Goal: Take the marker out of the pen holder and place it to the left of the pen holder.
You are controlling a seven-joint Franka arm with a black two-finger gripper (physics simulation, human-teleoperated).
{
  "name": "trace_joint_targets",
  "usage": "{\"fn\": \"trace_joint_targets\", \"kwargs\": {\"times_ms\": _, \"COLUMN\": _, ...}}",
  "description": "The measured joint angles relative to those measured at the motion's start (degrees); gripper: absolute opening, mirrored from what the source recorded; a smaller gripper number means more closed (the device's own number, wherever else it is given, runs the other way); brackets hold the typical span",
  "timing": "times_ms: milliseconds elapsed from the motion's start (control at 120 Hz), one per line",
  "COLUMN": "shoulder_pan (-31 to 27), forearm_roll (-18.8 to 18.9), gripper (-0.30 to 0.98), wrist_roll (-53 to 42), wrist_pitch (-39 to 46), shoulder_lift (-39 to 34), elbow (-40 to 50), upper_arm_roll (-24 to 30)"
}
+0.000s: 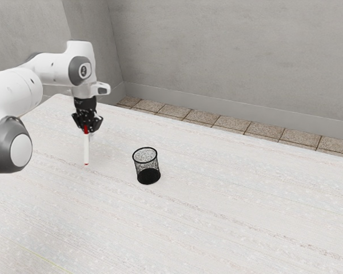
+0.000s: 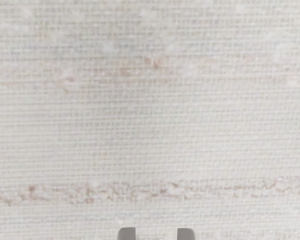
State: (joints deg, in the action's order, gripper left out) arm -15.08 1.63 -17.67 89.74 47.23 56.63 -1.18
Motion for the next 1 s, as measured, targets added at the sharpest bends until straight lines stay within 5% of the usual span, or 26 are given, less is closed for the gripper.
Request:
{"fn": "trace_joint_targets", "kwargs": {"times_ms": 583, "shoulder_pan": 0.9, "forearm_roll": 0.3, "gripper": -0.07, "wrist_roll": -9.1, "wrist_pitch": 8.3, "shoulder_lift": 4.8, "elbow": -1.7, "upper_arm_roll": 0.8}}
{"fn": "trace_joint_targets", "kwargs": {"times_ms": 767, "shoulder_pan": 1.0, "forearm_roll": -0.6, "gripper": 0.32, "wrist_roll": -11.1, "wrist_pitch": 9.3, "shoulder_lift": 3.7, "elbow": -1.5, "upper_arm_roll": 1.3}}
{"fn": "trace_joint_targets", "kwargs": {"times_ms": 833, "shoulder_pan": 2.1, "forearm_roll": -0.5, "gripper": 0.42, "wrist_roll": -11.9, "wrist_pitch": 9.4, "shoulder_lift": -2.3, "elbow": 1.2, "upper_arm_roll": 0.9}}
{"fn": "trace_joint_targets", "kwargs": {"times_ms": 1000, "shoulder_pan": 9.5, "forearm_roll": -0.2, "gripper": 0.56, "wrist_roll": -11.8, "wrist_pitch": 9.2, "shoulder_lift": -36.3, "elbow": 22.1, "upper_arm_roll": -2.4}}
